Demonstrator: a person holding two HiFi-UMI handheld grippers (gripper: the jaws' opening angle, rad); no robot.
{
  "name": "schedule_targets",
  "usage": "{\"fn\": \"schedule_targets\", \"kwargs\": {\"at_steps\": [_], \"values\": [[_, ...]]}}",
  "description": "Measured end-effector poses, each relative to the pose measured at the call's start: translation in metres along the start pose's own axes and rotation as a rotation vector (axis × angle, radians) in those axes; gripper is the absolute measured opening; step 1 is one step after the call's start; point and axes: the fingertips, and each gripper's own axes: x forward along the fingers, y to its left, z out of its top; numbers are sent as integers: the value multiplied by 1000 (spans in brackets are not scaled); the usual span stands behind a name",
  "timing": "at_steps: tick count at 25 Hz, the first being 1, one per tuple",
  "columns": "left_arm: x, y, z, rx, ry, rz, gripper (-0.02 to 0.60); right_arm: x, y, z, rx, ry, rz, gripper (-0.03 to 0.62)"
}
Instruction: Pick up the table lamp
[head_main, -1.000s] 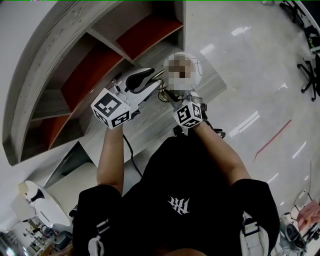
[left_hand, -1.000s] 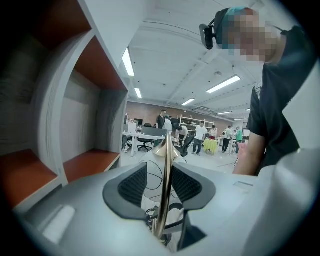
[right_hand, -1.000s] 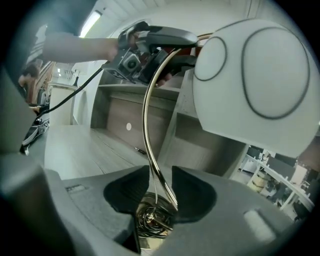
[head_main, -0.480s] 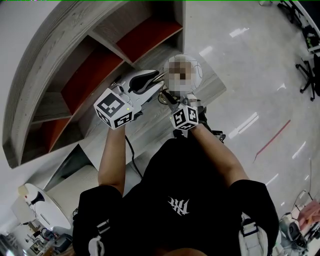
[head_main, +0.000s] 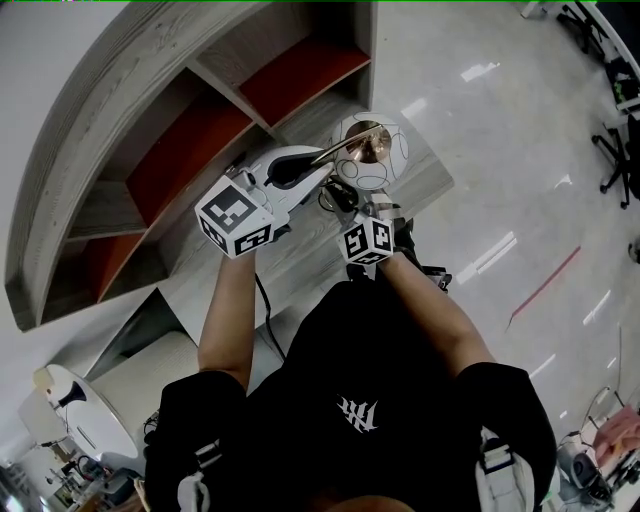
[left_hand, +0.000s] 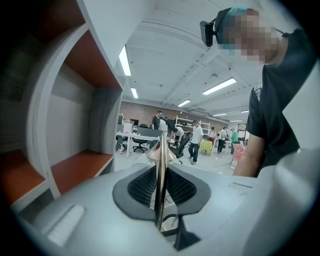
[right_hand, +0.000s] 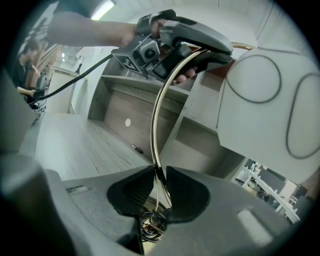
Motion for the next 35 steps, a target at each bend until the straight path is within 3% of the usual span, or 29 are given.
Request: {"fn": "schedule_targets", "kwargs": {"at_steps": [8,35], "values": [[2,-3,0,4,7,-13,11,1,0,-1,-14,-1,1,72],[5,-7,2,9,0,-10,3,-3,2,-1,-58,-3,28,61]]}}
